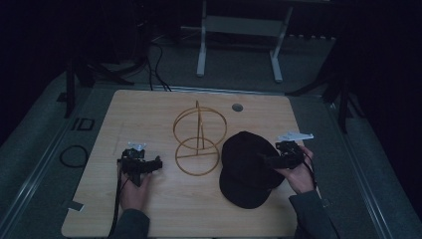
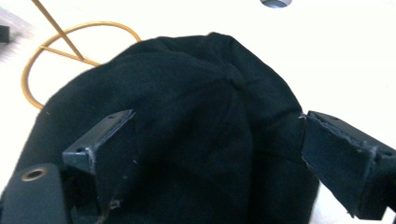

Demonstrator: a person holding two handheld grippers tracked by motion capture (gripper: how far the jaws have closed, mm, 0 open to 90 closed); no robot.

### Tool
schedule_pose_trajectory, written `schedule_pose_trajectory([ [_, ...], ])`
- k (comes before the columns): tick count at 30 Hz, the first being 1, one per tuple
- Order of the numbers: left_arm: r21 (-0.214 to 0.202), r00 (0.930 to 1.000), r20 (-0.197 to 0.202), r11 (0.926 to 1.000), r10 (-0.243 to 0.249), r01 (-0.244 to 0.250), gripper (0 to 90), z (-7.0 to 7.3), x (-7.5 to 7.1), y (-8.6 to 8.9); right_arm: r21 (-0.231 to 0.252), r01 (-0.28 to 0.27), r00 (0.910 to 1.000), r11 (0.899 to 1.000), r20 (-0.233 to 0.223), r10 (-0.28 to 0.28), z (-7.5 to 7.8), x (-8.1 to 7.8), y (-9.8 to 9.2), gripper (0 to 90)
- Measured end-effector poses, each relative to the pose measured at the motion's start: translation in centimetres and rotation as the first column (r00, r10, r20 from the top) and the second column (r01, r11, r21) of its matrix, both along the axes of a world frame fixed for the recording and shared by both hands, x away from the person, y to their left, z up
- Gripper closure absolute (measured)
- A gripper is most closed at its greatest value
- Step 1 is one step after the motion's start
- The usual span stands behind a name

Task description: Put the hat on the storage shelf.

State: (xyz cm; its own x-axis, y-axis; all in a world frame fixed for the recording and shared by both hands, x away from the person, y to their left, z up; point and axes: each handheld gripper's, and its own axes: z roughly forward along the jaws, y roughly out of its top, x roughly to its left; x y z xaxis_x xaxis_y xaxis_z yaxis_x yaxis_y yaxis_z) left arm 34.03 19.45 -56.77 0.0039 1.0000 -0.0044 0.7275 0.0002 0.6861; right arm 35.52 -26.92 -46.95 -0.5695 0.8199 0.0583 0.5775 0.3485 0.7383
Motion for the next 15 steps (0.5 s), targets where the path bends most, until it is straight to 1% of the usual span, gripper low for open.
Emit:
schedule_pose_trajectory([
  [5,0.0,1.0,0.0,1.0,0.0,0.0,1.2,0.0,0.0,0.0,-0.001,-0.044,0.999,0.999,0.001,0.044,0.5,0.5,0.9,11.0],
  [9,0.0,1.0,0.0,1.0,0.0,0.0,1.2,0.0,0.0,0.0,-0.006,-0.058,0.9983,0.998,-0.006,0.058,0.9,1.2,1.5,11.0],
  [15,0.0,1.0,0.0,1.0,0.0,0.0,1.2,0.0,0.0,0.0,-0.021,-0.071,0.9973,0.997,-0.019,0.071,0.8,1.8,2.2,11.0],
])
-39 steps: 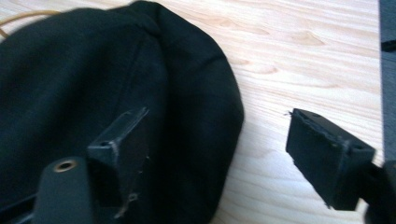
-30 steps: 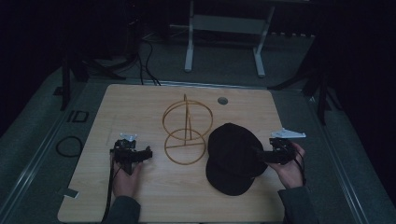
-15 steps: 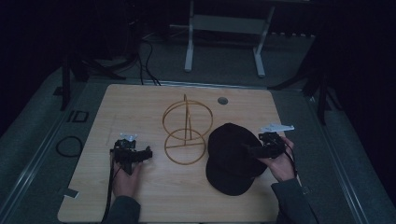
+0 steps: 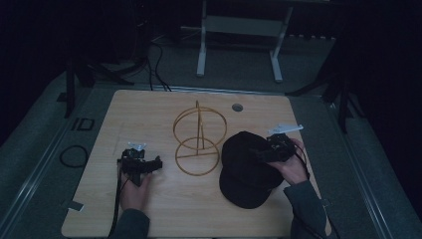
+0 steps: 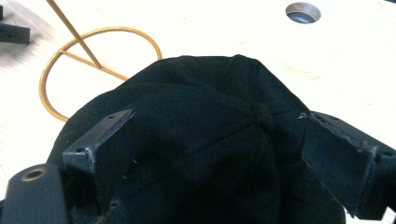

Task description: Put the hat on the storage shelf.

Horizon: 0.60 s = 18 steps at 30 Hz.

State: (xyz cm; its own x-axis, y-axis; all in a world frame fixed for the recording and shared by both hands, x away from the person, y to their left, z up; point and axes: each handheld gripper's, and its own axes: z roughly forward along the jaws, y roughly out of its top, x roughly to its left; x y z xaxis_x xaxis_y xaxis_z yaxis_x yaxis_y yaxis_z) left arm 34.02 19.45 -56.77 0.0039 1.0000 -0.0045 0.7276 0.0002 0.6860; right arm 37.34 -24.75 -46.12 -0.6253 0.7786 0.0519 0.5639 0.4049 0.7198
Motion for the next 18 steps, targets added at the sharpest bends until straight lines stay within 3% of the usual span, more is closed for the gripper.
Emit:
schedule_pose_trajectory([
  [18,0.0,1.0,-0.002,1.0,0.0,0.0,1.2,0.0,0.0,0.0,-0.055,-0.099,0.9908,0.994,-0.098,0.093,0.5,2.6,1.2,10.8],
])
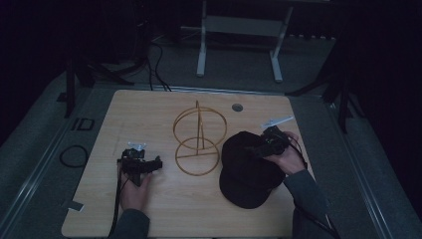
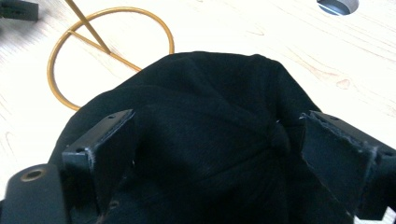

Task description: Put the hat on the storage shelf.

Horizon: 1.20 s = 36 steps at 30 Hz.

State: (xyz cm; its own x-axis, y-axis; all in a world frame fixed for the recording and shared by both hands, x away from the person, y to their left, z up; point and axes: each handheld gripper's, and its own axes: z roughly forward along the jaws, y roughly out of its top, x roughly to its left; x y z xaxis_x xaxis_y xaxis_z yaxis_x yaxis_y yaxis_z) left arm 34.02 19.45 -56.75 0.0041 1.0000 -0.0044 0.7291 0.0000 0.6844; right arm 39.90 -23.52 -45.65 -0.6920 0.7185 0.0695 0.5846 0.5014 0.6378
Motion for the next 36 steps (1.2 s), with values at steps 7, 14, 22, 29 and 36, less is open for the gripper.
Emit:
schedule_pose_trajectory([
  [7,0.0,1.0,0.0,1.0,0.0,0.0,1.2,0.0,0.0,0.0,0.036,-0.019,0.9972,0.999,-0.071,0.021,0.0,1.9,-0.6,10.8],
  [14,0.0,1.0,0.0,1.0,0.0,0.0,1.2,0.0,0.0,0.0,0.018,-0.052,0.9869,0.998,-0.152,0.054,-0.9,3.0,-0.4,10.8],
  [22,0.0,1.0,0.0,1.0,0.0,0.0,1.2,0.0,0.0,0.0,-0.018,-0.105,0.9728,0.994,-0.21,0.098,-2.0,2.9,0.1,10.4],
  [29,0.0,1.0,0.0,1.0,0.0,0.0,1.2,0.0,0.0,0.0,-0.048,-0.126,0.9616,0.991,-0.252,0.11,-3.0,2.7,0.2,10.3],
  [36,0.0,1.0,0.0,1.0,0.0,0.0,1.2,0.0,0.0,0.0,-0.097,-0.15,0.9517,0.984,-0.284,0.117,-4.2,2.6,0.8,11.4],
])
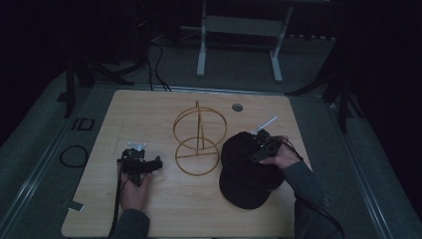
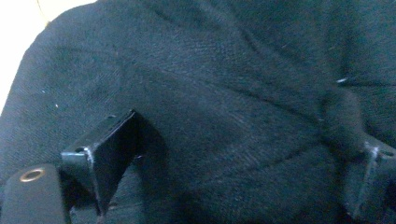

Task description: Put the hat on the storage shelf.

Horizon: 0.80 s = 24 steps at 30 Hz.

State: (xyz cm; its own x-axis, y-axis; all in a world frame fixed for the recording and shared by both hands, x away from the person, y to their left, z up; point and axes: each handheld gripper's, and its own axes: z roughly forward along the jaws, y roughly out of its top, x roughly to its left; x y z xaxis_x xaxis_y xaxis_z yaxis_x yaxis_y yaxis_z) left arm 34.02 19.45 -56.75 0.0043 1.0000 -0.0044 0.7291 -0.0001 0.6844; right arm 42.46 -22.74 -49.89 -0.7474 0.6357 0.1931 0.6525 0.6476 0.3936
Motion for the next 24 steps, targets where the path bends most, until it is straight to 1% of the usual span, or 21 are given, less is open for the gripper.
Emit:
schedule_pose_trajectory([
  [1,-0.001,1.0,0.0,1.0,0.0,0.0,1.2,0.0,0.0,0.0,-0.005,-0.006,1.0,1.0,0.003,0.006,-0.2,-0.1,0.2,14.4],
  [2,0.0,1.0,0.0,1.0,0.0,0.0,1.2,0.0,0.0,0.0,-0.005,-0.006,1.0,1.0,0.003,0.006,-0.2,-0.1,0.2,14.4],
  [3,0.0,1.0,0.0,1.0,0.0,0.0,1.2,0.0,0.0,0.0,-0.007,-0.005,1.0,1.0,0.001,0.005,-0.2,-0.1,0.2,17.0],
  [4,0.0,1.0,0.0,1.0,0.0,0.0,1.2,0.0,0.0,0.0,-0.014,-0.006,1.0,1.0,-0.004,0.006,-0.2,-0.1,0.2,27.2],
  [5,0.0,1.0,-0.001,1.0,0.0,0.0,1.2,0.0,0.0,0.0,-0.021,-0.006,1.0,1.0,0.001,0.006,-0.1,-0.2,0.2,32.9],
  [6,0.0,1.0,-0.001,1.0,0.0,0.0,1.2,0.0,0.0,0.0,-0.018,0.003,1.0,1.0,0.0,-0.003,0.0,-0.1,0.1,37.6],
  [7,0.0,1.0,0.0,1.0,0.0,0.0,1.2,0.0,0.0,0.0,-0.018,0.003,1.0,1.0,0.0,-0.003,0.0,-0.1,0.1,37.6],
  [8,0.0,1.0,0.0,1.0,0.0,0.0,1.2,0.0,0.0,0.0,-0.005,0.006,0.9999,1.0,-0.013,-0.006,0.1,-0.1,-0.1,47.8],
  [9,0.0,1.0,0.0,1.0,0.0,0.0,1.2,0.0,0.0,0.0,-0.005,0.006,0.9999,1.0,-0.013,-0.006,0.1,-0.1,-0.1,47.8],
  [12,0.0,1.0,0.0,1.0,0.0,0.0,1.2,0.0,0.0,0.0,0.01,-0.002,0.9999,1.0,-0.014,0.003,0.4,-0.3,-0.2,62.3],
  [14,0.0,1.0,0.0,1.0,0.0,0.0,1.2,0.0,0.0,0.0,0.016,-0.006,1.0,1.0,-0.006,0.006,0.6,-0.4,-0.3,71.8],
  [15,0.0,1.0,0.0,1.0,0.0,0.0,1.2,0.0,0.0,0.0,0.026,-0.011,0.9999,1.0,-0.006,0.011,0.8,-0.4,-0.3,75.2],
  [18,0.0,1.0,-0.001,1.0,0.0,0.0,1.2,0.0,0.0,0.0,0.042,-0.003,0.9999,0.999,-0.014,0.003,1.2,-0.5,-0.4,81.8],
  [19,0.0,1.0,0.0,1.0,0.0,0.0,1.2,0.0,0.0,0.0,0.065,-0.003,0.9998,0.998,-0.02,0.005,1.6,-0.4,-0.6,82.9],
  [20,0.0,1.0,0.0,1.0,0.0,0.0,1.2,0.0,0.0,0.0,0.065,-0.003,0.9998,0.998,-0.02,0.005,1.6,-0.4,-0.6,82.9],
  [24,0.0,1.0,0.0,1.0,0.0,0.0,1.2,0.0,0.0,0.0,0.116,0.009,0.9993,0.993,-0.037,-0.005,2.5,-0.4,-1.2,83.7],
])
